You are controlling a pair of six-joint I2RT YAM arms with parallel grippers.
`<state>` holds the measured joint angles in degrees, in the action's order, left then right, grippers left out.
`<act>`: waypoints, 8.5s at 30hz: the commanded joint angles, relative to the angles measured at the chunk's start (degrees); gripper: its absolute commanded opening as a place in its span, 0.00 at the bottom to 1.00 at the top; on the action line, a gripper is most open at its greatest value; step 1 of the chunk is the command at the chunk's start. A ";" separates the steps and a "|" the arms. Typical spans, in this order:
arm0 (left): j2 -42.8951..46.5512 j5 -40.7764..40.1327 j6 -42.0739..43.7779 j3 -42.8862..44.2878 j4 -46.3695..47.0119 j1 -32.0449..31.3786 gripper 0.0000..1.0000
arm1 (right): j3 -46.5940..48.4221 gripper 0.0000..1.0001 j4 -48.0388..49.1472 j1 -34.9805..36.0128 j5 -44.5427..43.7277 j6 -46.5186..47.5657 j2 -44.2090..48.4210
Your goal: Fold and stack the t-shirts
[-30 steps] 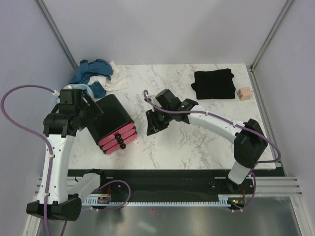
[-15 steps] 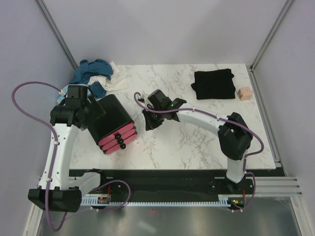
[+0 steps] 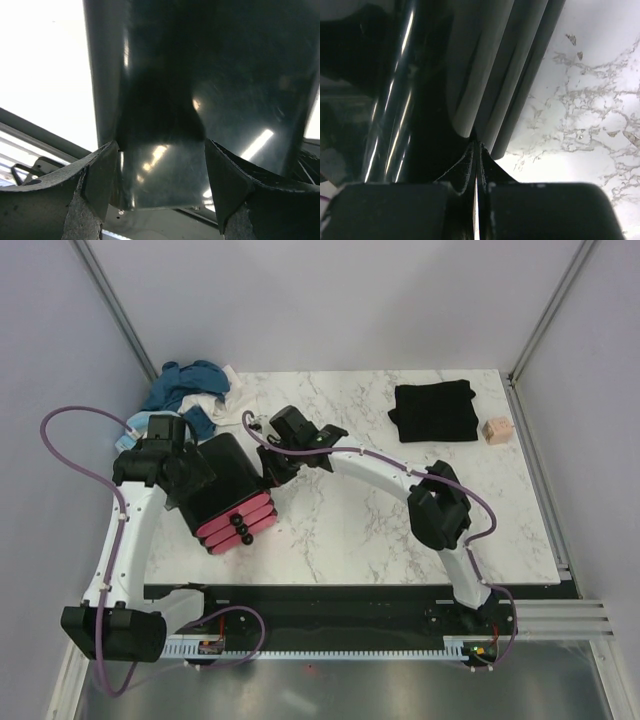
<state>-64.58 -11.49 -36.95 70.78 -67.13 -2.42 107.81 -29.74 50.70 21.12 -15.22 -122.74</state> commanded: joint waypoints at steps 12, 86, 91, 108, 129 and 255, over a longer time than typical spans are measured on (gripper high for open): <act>-7.23 -1.52 0.04 -4.33 4.82 -0.75 0.77 | 28.40 0.00 1.61 8.37 8.40 -9.91 -20.68; -66.64 -0.56 6.73 72.74 6.93 6.02 0.75 | -52.26 0.63 10.93 -12.82 -10.67 -15.80 46.98; -71.64 1.20 6.10 73.79 6.32 6.55 0.75 | -52.00 0.63 10.75 -12.90 -10.23 -15.98 46.54; -80.88 0.76 0.12 76.17 5.78 7.78 0.73 | -52.26 0.64 10.58 -13.70 -10.84 -17.56 48.56; -77.56 -1.35 4.09 74.77 11.75 6.90 0.69 | -53.58 0.63 12.15 -13.78 -8.47 -19.93 46.01; -6.54 30.99 9.35 32.34 26.18 -25.00 0.02 | -40.93 0.59 17.78 -16.85 -15.94 -17.90 27.29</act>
<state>-73.97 9.98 -24.91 115.18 -40.60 -21.93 64.62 -14.66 34.85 10.07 -30.94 -97.36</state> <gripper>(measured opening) 0.026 0.589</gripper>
